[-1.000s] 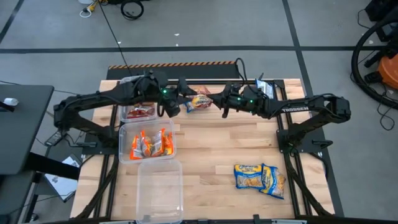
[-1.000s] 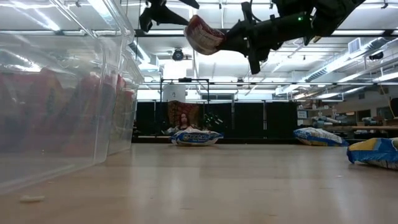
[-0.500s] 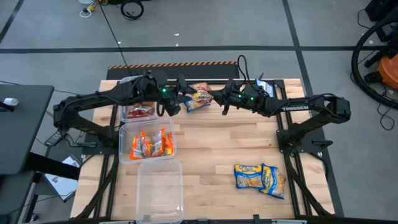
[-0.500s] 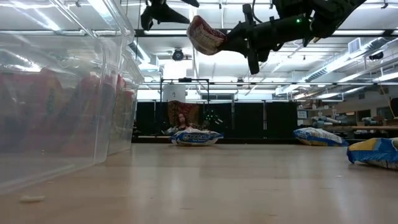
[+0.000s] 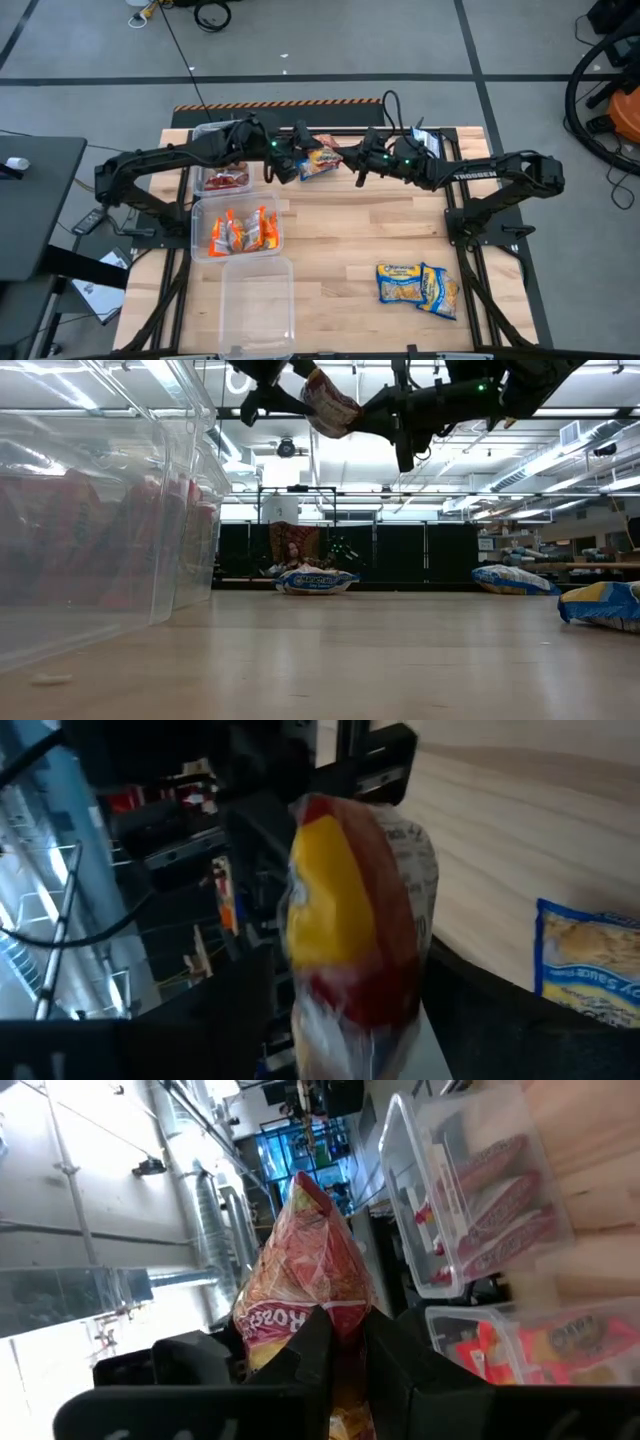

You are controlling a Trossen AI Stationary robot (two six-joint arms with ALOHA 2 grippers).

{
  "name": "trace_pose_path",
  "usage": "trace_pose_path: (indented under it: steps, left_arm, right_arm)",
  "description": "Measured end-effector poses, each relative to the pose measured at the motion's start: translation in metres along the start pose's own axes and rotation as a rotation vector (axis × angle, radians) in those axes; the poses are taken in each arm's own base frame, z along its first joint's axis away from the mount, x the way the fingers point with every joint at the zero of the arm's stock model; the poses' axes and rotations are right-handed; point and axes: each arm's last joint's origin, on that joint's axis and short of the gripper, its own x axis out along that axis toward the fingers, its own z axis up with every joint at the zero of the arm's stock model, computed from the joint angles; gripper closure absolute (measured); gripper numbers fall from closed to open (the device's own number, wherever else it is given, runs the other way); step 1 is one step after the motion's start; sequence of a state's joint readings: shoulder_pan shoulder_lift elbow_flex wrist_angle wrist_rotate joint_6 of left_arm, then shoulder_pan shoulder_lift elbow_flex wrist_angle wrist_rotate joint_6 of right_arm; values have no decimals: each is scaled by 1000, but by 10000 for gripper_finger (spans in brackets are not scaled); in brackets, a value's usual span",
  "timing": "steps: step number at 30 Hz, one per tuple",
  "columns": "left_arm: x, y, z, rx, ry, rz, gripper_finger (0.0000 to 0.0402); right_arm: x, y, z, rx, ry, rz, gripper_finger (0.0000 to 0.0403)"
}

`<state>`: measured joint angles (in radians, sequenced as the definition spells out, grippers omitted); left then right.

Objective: Sort Maruchan noodles
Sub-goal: Put the red noodle pack into the top transparent bin

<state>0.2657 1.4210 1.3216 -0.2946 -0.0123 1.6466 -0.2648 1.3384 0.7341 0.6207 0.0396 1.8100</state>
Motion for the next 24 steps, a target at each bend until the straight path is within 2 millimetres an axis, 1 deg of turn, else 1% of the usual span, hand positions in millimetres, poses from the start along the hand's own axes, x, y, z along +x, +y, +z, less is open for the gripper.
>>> trace_pose_path:
  steps: [3, 6, 9, 15, 18, 21, 24]
  left_arm:
    - [8, -4, 3, 1, -13, -21, 171]
    - [11, -6, 5, 2, 0, -32, 208]
    - [12, -5, 8, -11, 20, -26, 249]
    - [9, -2, 16, -22, 65, -13, 255]
    - [0, 2, 21, -21, 90, 6, 256]
    - [-13, 5, 21, -71, 177, 18, 256]
    - [-33, 3, 8, -150, 307, -26, 257]
  right_arm:
    - [0, 0, -1, -13, 8, -3, 357]
    - [0, -1, 0, -48, -15, -1, 352]
    - [0, 0, 0, -94, -46, 9, 335]
    - [0, 2, 1, -170, -92, 40, 265]
    - [-1, 7, 3, -212, -149, 86, 228]
    - [-4, 16, 9, -278, -216, 123, 199]
    - [-8, 23, 14, -356, -239, 139, 179]
